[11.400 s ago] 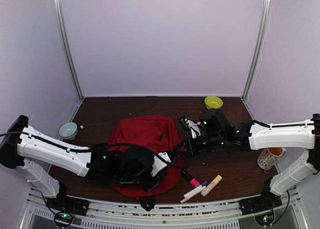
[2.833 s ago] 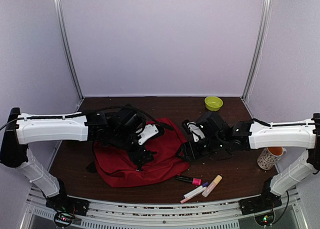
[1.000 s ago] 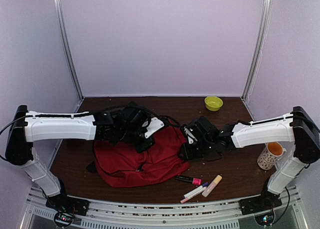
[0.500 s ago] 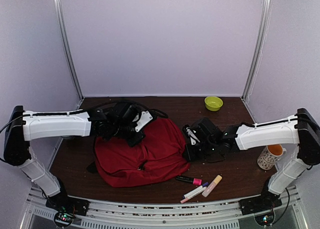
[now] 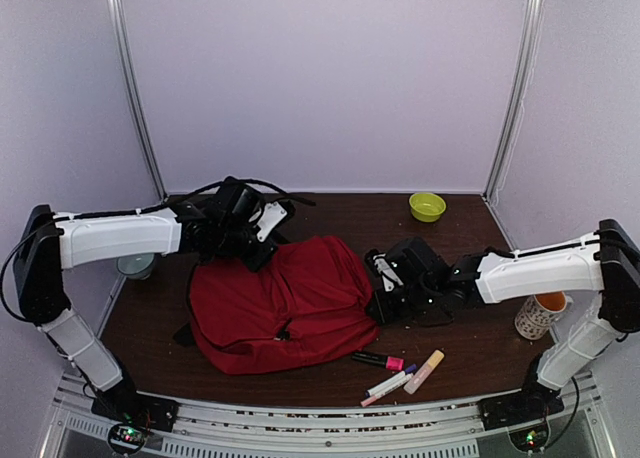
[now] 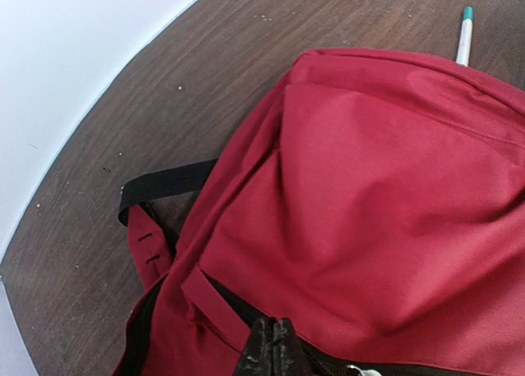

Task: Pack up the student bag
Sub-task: Unzip the upper front pocket of the student bag.

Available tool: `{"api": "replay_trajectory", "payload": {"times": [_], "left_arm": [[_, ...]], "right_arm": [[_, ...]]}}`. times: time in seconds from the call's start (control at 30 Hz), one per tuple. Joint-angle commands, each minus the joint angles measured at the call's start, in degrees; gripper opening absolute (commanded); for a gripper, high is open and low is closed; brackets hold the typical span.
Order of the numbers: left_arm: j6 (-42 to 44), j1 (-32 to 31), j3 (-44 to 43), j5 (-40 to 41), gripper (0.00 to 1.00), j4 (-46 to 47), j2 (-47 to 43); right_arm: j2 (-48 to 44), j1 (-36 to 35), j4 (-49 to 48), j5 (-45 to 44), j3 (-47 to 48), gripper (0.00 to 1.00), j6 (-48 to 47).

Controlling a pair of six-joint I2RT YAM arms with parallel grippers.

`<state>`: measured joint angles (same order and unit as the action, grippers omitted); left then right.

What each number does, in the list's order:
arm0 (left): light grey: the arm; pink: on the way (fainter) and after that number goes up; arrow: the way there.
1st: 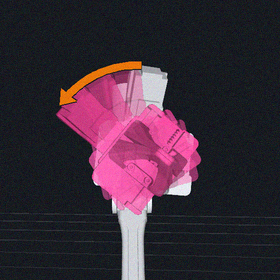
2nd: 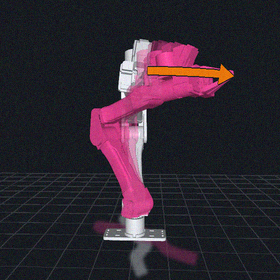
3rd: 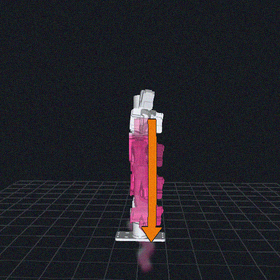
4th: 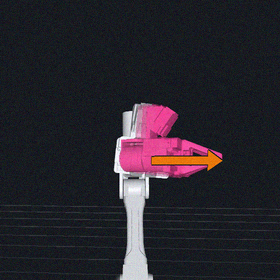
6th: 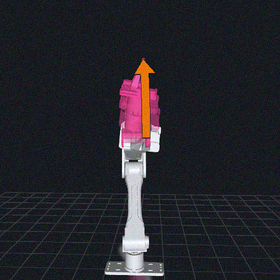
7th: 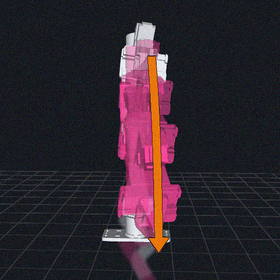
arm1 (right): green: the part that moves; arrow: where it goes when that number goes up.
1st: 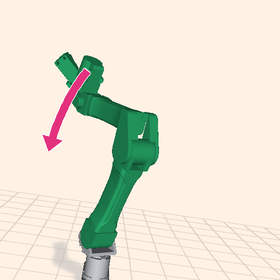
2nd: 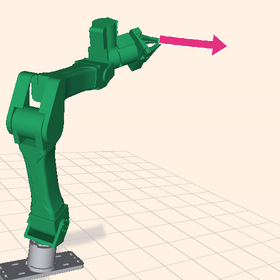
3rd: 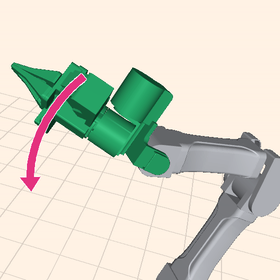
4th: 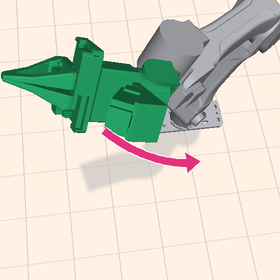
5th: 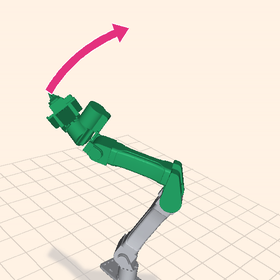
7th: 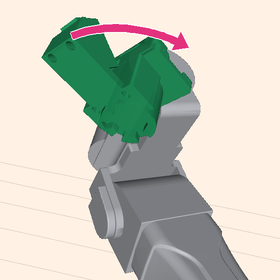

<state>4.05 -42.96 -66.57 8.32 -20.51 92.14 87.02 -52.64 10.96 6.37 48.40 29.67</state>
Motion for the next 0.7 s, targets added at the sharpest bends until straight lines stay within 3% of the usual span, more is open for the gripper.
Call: {"api": "replay_trajectory", "payload": {"times": [0.0, 0.23, 0.57, 0.67], "left_arm": [[1.7, 2.5, -2.7, -1.5, 0.00, 4.0, 2.1], [1.7, 6.9, -3.8, -5.0, 0.00, 5.4, 4.7], [-0.3, 7.9, -7.2, -9.9, 0.00, 3.9, 7.2], [-2.0, 7.8, -6.4, -11.1, 0.00, 3.5, 6.2]], "right_arm": [[-2.3, 0.3, 0.9, -1.2, -1.5, 0.00, -1.7], [-3.2, 0.3, 0.4, -0.9, -2.3, 0.00, -2.5], [-2.4, 0.2, 0.6, 0.1, -1.1, 0.00, -2.5], [-2.6, 0.3, 1.1, 0.4, -0.3, 0.08, -2.6]]}}
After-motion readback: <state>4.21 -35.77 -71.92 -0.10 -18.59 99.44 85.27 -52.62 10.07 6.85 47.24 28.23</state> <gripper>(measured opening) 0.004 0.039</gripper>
